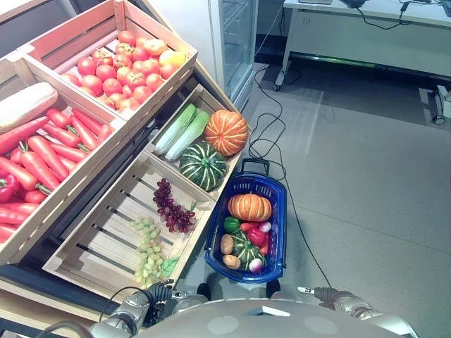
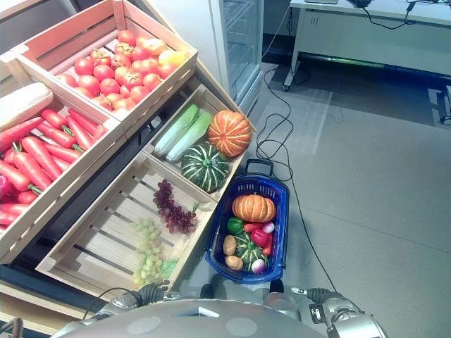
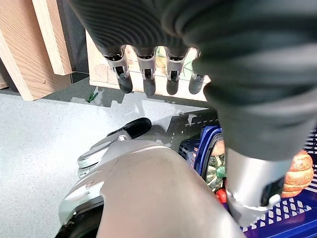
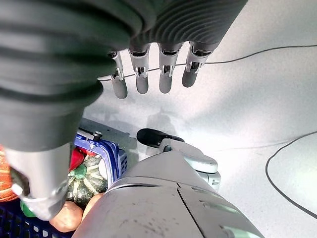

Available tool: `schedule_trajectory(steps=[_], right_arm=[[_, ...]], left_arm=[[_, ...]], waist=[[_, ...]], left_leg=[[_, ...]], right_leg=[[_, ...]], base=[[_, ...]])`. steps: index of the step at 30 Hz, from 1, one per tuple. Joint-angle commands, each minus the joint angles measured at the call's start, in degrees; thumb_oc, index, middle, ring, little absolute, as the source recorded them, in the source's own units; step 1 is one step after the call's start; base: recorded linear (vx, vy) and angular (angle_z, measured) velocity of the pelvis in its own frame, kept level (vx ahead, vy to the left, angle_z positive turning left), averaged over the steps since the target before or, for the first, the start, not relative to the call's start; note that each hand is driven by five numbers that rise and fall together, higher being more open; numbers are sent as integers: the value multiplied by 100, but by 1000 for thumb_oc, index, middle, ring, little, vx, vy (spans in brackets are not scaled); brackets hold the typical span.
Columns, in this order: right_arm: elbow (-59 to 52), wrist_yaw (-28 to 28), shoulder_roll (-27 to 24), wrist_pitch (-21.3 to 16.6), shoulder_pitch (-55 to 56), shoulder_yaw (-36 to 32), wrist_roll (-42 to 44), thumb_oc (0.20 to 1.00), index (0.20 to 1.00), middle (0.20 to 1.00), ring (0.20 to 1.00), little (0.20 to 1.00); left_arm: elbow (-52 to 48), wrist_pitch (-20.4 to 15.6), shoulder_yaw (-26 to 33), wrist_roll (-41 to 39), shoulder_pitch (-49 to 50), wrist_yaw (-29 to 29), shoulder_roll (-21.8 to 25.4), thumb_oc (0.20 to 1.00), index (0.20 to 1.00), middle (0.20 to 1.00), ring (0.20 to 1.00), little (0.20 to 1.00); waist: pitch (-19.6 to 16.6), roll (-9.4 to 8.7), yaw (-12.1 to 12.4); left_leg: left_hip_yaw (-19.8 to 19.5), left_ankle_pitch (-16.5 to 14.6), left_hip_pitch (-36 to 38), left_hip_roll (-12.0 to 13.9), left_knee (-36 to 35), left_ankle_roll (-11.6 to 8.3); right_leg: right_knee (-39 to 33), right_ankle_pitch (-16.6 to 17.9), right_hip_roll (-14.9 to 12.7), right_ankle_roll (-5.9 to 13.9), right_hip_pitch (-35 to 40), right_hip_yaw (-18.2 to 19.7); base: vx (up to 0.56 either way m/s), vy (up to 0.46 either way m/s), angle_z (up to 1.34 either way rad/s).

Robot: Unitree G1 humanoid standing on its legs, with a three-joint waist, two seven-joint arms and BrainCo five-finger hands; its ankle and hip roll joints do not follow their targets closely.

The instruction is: Pick up fruits and vegetables into the basket

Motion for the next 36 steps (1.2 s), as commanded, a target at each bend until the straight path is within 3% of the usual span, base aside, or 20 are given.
schedule_trajectory(steps=[1, 12, 27, 33, 36], right_arm=[[292, -63, -42, 15, -330, 99, 100, 1000, 1000, 1000, 1000, 1000], [246, -68, -93, 50, -341, 94, 213, 1000, 1000, 1000, 1000, 1000], [-151, -367, -320, 43, -1175, 173, 931, 1000, 1000, 1000, 1000, 1000], [-228, -334, -498, -12, -1412, 251, 1207, 1000, 1000, 1000, 1000, 1000], [-212, -330, -560, -54, -1514, 276, 1298, 1000, 1000, 1000, 1000, 1000]], left_arm=[[338, -61, -74, 46, -394, 75, -14, 1000, 1000, 1000, 1000, 1000], [292, -40, -84, -93, -357, 110, -10, 1000, 1000, 1000, 1000, 1000], [9, -257, -344, -850, -1056, 290, 150, 1000, 1000, 1000, 1000, 1000], [-77, -563, -521, -1148, -1407, 132, 248, 1000, 1000, 1000, 1000, 1000], [-148, -751, -606, -1266, -1525, 5, 261, 1000, 1000, 1000, 1000, 1000]], waist=[[179, -115, -21], [360, -120, -13], [1653, -6, -33], [2015, 70, -23], [2174, 95, -40]], left_leg=[[-54, -563, 29, -166, 43, 146], [-55, -478, -161, -168, 43, 131], [-293, 2, -1527, -284, 43, 170], [-488, 162, -1822, -389, 123, 201], [-509, 70, -2100, -471, 498, 222]], right_leg=[[66, -552, -103, 198, 369, -264], [66, -471, -97, 216, 183, -229], [66, -84, 12, 111, -1111, -147], [705, -306, 131, -68, -1582, -61], [1006, -412, 143, -129, -1811, -46]], base=[[0, 0, 0], [-5, -2, 0], [-120, -44, 4], [-84, -19, 13], [-98, 11, 9]])
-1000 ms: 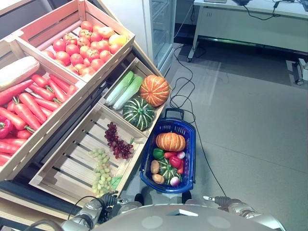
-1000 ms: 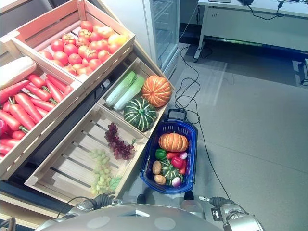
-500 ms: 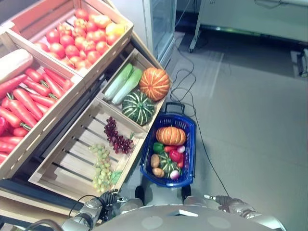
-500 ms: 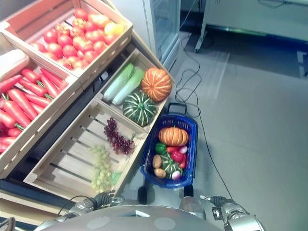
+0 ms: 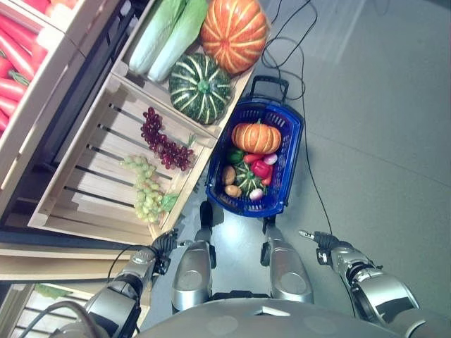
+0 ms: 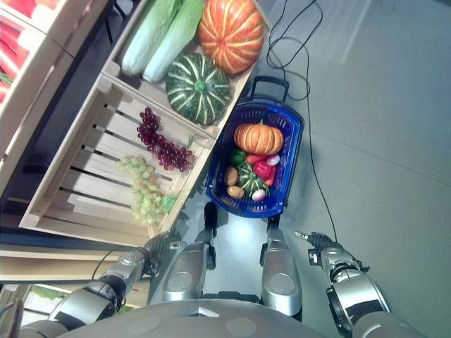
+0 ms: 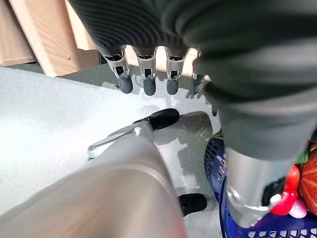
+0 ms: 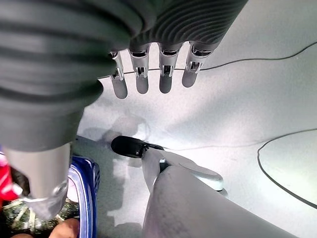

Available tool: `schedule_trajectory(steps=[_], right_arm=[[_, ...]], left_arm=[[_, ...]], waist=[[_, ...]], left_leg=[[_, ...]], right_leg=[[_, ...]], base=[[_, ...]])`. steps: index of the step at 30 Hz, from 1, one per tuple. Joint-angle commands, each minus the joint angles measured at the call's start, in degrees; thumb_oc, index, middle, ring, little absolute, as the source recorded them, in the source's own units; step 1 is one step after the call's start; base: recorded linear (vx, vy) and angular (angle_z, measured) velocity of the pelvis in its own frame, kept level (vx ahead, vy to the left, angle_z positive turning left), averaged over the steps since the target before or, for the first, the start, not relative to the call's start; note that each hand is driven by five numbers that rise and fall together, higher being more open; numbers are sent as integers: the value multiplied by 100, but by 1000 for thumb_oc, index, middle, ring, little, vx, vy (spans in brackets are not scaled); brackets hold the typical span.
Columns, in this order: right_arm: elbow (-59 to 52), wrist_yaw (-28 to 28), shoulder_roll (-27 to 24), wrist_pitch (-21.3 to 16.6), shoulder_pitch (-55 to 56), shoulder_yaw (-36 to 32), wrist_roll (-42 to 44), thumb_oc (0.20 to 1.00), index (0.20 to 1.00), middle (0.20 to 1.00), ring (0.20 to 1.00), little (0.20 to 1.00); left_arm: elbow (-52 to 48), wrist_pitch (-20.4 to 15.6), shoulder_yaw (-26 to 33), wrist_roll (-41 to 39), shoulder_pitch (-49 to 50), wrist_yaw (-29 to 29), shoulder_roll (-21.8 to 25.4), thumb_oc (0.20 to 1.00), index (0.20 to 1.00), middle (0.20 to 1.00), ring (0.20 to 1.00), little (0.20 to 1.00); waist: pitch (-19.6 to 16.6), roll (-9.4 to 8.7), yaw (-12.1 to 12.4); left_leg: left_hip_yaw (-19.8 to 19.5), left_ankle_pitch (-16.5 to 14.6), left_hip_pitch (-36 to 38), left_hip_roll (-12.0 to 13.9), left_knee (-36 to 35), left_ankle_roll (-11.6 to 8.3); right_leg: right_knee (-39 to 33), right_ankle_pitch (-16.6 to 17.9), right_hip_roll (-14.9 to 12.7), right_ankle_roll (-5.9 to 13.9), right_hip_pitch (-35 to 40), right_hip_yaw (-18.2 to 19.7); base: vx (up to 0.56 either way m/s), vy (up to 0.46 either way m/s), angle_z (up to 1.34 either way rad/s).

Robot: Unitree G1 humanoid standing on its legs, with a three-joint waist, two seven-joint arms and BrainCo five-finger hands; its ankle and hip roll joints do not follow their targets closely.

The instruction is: Pick up fruits and vegetables into the basket

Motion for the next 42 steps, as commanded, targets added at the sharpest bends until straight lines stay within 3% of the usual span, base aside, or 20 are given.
schedule_trajectory(steps=[1, 4, 7, 12, 20, 27, 31, 36, 42], right_arm=[[50, -2, -237, -37, -33, 230, 274, 1000, 1000, 1000, 1000, 1000], [19, -2, -319, 7, -201, 267, 340, 1000, 1000, 1000, 1000, 1000], [-30, -15, -394, -3, -266, 206, 516, 1000, 1000, 1000, 1000, 1000], [-88, -134, -339, -43, -232, 157, 643, 1000, 1000, 1000, 1000, 1000], [-161, -156, -313, -193, -194, 134, 756, 1000, 1000, 1000, 1000, 1000], [-188, -143, -262, -224, -202, 161, 785, 1000, 1000, 1000, 1000, 1000], [-207, -130, -233, -233, -249, 230, 801, 1000, 1000, 1000, 1000, 1000], [-194, -141, -165, -169, -434, 404, 875, 1000, 1000, 1000, 1000, 1000], [-169, -117, -162, -71, -632, 563, 892, 1000, 1000, 1000, 1000, 1000]], left_arm=[[97, -403, -344, -294, -188, -187, 81, 1000, 1000, 1000, 1000, 1000], [-170, -1011, -353, -731, -353, -34, 176, 1000, 1000, 1000, 1000, 1000], [-944, -1512, -89, -1134, -550, 523, 360, 1000, 1000, 1000, 1000, 1000], [-1754, -1815, 117, -1225, -723, 1354, 550, 1000, 1000, 1000, 1000, 1000], [-2485, -2272, 366, -718, -1014, 2830, 993, 1000, 1000, 1000, 1000, 1000], [-2559, -2289, 598, -246, -1175, 3746, 1104, 1000, 1000, 1000, 1000, 1000], [-2252, -1685, 754, 211, -1400, 4784, 1174, 1000, 1000, 1000, 1000, 1000], [-1546, -1034, 861, 319, -1734, 5410, 1178, 1000, 1000, 1000, 1000, 1000], [-602, -690, 974, -248, -2114, 5295, 1148, 1000, 1000, 1000, 1000, 1000]], waist=[[157, 12, -49], [323, -15, -46], [451, -48, 31], [491, -109, 118], [491, -226, 179], [491, -279, 205], [491, -342, 170], [491, -423, 98], [491, -498, -31]], left_leg=[[-100, -386, -648, -449, 626, 281], [-40, -519, -1101, -528, 1230, 309], [-20, -676, -1635, -585, 1886, 348], [-75, -894, -2200, -622, 2523, 406], [-143, -942, -2573, -632, 2714, 445], [-171, -970, -2737, -624, 2849, 425], [-180, -980, -2850, -603, 2955, 396], [-159, -958, -2908, -575, 2953, 372], [-114, -952, -2950, -533, 2966, 334]], right_leg=[[1099, -754, 113, -61, -551, 221], [1534, -823, 53, -70, -950, 211], [2135, -949, 21, -74, -1443, 199], [2829, -1147, 51, -92, -2025, 225], [3081, -1216, 185, -158, -2405, 197], [3207, -1284, 205, -215, -2536, 124], [3265, -1318, 222, -249, -2618, 121], [3258, -1323, 261, -275, -2684, 144], [3238, -1331, 290, -295, -2732, 174]], base=[[-87, 18, 9], [-104, 11, 5], [-76, -14, -2], [-7, -30, 9], [6, -55, 5], [7, -29, 2], [0, 0, 0], [0, 0, 0], [-7, 8, -1]])
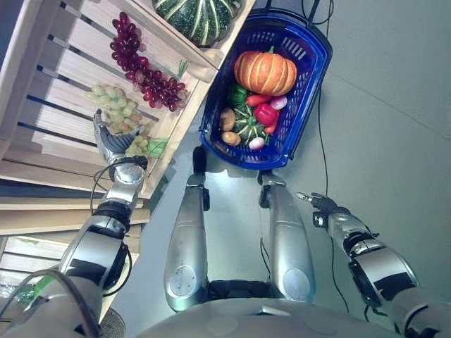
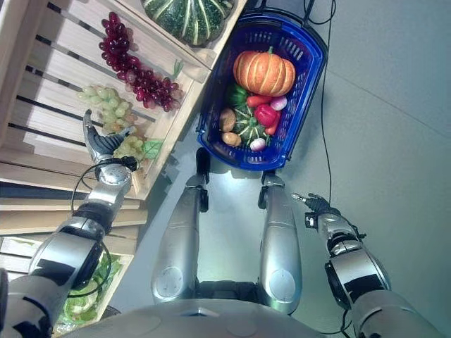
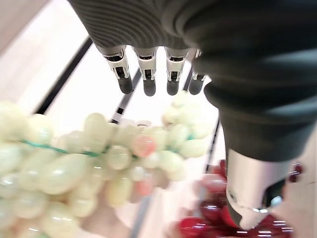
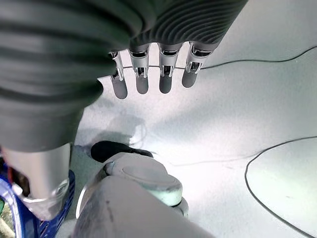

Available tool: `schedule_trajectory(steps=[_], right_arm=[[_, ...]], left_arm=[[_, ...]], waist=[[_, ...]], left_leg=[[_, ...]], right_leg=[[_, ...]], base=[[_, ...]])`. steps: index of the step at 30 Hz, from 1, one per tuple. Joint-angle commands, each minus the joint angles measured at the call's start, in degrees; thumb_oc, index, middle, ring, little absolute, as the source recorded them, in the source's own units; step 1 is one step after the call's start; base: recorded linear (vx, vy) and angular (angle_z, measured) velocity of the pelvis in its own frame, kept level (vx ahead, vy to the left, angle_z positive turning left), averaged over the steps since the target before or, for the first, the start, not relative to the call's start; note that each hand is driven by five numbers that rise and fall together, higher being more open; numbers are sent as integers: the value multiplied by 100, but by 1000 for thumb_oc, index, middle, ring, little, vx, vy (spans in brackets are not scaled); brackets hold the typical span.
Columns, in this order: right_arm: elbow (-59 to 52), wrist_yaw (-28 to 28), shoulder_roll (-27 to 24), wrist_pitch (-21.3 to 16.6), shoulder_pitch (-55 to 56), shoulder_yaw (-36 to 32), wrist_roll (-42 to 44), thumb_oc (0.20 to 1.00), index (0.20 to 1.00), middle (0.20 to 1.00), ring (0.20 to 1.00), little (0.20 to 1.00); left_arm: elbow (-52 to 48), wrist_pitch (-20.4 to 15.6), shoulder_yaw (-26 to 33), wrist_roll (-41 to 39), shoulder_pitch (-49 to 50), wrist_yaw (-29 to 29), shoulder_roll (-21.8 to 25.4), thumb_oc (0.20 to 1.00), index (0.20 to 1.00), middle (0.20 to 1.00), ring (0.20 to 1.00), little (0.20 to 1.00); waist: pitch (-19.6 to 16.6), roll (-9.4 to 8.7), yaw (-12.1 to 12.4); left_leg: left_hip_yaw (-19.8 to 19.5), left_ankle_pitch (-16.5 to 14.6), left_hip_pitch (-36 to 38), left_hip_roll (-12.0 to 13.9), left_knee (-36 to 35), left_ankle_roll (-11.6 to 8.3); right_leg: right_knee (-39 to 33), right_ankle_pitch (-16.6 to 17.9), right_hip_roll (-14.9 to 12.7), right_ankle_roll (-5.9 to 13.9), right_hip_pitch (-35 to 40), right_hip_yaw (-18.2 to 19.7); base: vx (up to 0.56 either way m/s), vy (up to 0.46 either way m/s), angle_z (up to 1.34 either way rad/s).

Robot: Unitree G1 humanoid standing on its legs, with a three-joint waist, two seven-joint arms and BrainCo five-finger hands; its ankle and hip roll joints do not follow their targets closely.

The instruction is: Pick up fruits and vegetables into the basket

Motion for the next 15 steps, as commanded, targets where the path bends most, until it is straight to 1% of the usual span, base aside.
schedule_trajectory(steps=[1, 3, 8, 11, 13, 15], right_arm=[[-19, -27, -91, 168, 204, 263, 101, 1000, 1000, 1000, 1000, 1000], [1, 2, -116, 205, 140, 294, 73, 1000, 1000, 1000, 1000, 1000], [23, 34, -160, 247, 15, 351, -20, 1000, 1000, 1000, 1000, 1000], [24, 31, -158, 246, -15, 363, -29, 1000, 1000, 1000, 1000, 1000], [27, 72, -192, 285, -88, 390, -41, 1000, 1000, 1000, 1000, 1000], [44, 76, -189, 293, -130, 407, -42, 1000, 1000, 1000, 1000, 1000]], left_arm=[[523, 119, 385, -307, -51, 14, 228, 1000, 1000, 1000, 1000, 1000], [750, 211, 380, -422, -155, -113, 231, 1000, 1000, 1000, 1000, 1000], [1145, 413, 432, -1094, -337, -499, 213, 1000, 1000, 1000, 1000, 1000], [1250, 508, 426, -1155, -385, -614, 195, 1000, 1000, 1000, 1000, 1000], [1412, 727, 422, -1395, -512, -815, 226, 1000, 1000, 1000, 1000, 1000], [1570, 849, 422, -1529, -607, -958, 206, 1000, 1000, 1000, 1000, 1000]], waist=[[-208, -155, -17], [-208, -157, -56], [-208, -151, -128], [-208, -154, -145], [-208, -173, -161], [-208, -188, -178]], left_leg=[[237, -358, -291, -364, 412, 328], [256, -349, -304, -348, 418, 315], [291, -332, -350, -315, 422, 298], [296, -330, -377, -302, 435, 290], [314, -319, -395, -281, 428, 279], [310, -320, -424, -277, 446, 273]], right_leg=[[278, -375, 482, -192, 22, -97], [292, -382, 488, -201, 3, -87], [323, -400, 497, -201, -64, -67], [343, -410, 502, -199, -94, -63], [334, -418, 507, -206, -104, -74], [353, -430, 512, -208, -129, -73]], base=[[-14, 30, -3], [-5, 34, -3], [-6, 40, -7], [-5, 14, -10], [-4, 9, -7], [2, 3, -2]])
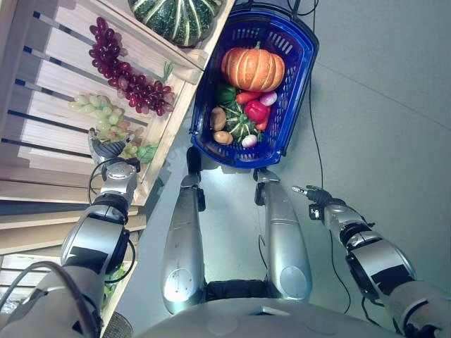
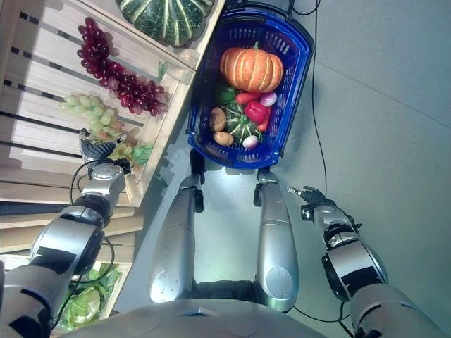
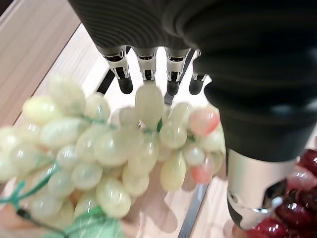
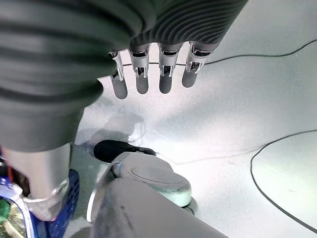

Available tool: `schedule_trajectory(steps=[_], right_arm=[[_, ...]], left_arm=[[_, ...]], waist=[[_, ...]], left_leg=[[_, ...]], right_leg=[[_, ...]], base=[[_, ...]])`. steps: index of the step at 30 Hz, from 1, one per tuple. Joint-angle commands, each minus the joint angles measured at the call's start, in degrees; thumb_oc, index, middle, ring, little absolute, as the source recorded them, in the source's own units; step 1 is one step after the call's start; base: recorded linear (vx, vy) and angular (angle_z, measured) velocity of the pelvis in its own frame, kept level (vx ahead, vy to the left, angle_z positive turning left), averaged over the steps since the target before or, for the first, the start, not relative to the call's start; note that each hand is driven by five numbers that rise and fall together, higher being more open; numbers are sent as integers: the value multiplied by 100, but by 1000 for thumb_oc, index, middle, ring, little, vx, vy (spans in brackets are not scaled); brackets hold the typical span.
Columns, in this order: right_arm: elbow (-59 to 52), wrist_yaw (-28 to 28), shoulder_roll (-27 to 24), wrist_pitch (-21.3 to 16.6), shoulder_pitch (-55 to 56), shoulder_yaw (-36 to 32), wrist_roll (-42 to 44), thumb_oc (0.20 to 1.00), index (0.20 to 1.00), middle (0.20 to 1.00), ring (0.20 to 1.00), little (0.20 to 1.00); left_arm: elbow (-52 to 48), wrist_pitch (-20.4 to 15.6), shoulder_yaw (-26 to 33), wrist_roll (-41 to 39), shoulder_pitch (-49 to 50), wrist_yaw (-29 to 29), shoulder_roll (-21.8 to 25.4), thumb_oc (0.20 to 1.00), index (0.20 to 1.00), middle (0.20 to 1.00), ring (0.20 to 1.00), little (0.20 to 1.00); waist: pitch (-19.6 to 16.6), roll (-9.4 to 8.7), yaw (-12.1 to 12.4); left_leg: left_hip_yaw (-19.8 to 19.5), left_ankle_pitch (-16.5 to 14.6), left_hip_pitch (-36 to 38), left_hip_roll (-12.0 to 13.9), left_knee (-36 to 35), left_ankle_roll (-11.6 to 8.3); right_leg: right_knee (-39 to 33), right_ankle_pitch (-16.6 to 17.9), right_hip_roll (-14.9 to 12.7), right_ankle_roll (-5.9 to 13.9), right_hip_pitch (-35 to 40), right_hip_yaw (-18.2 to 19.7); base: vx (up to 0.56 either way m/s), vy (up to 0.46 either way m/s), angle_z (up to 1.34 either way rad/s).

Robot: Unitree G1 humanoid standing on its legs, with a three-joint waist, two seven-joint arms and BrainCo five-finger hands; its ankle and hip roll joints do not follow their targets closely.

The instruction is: Pick up fruits and vegetables into the basket

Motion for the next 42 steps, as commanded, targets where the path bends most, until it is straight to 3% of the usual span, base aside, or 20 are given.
schedule_trajectory(steps=[1, 11, 24, 40, 42], right_arm=[[38, 9, -159, 144, 269, 167, -23, 1000, 1000, 1000, 1000, 1000], [52, -3, -99, 265, 99, 245, -30, 1000, 1000, 1000, 1000, 1000], [80, 53, -163, 373, -86, 305, -3, 1000, 1000, 1000, 1000, 1000], [125, 92, -266, 295, -98, 260, -16, 1000, 1000, 1000, 1000, 1000], [157, 110, -267, 293, -108, 250, -22, 1000, 1000, 1000, 1000, 1000]], left_arm=[[392, 274, 302, -347, -8, -189, 185, 1000, 1000, 1000, 1000, 1000], [899, 807, 408, -1168, -390, -628, 162, 1000, 1000, 1000, 1000, 1000], [1129, 1429, 453, -1455, -590, -691, 155, 1000, 1000, 1000, 1000, 1000], [1123, 1499, 469, -1632, -544, -969, 126, 1000, 1000, 1000, 1000, 1000], [1129, 1511, 481, -1641, -537, -1005, 114, 896, 896, 896, 896, 896]], waist=[[-210, -104, 42], [-210, -201, -36], [-210, -220, -87], [-210, -123, -113], [-210, -126, -108]], left_leg=[[142, -171, -325, -356, 278, 294], [167, -153, -356, -333, 247, 278], [196, -139, -409, -327, 220, 254], [206, -122, -373, -355, 149, 244], [215, -122, -362, -352, 146, 246]], right_leg=[[325, -474, 427, -196, -1, -238], [313, -482, 484, -206, -50, -225], [280, -476, 497, -207, -118, -207], [233, -479, 463, -183, -102, -226], [228, -479, 463, -184, -89, -226]], base=[[2, -1, -3], [0, 0, 0], [3, 7, -1], [0, 7, 0], [0, 0, 0]])
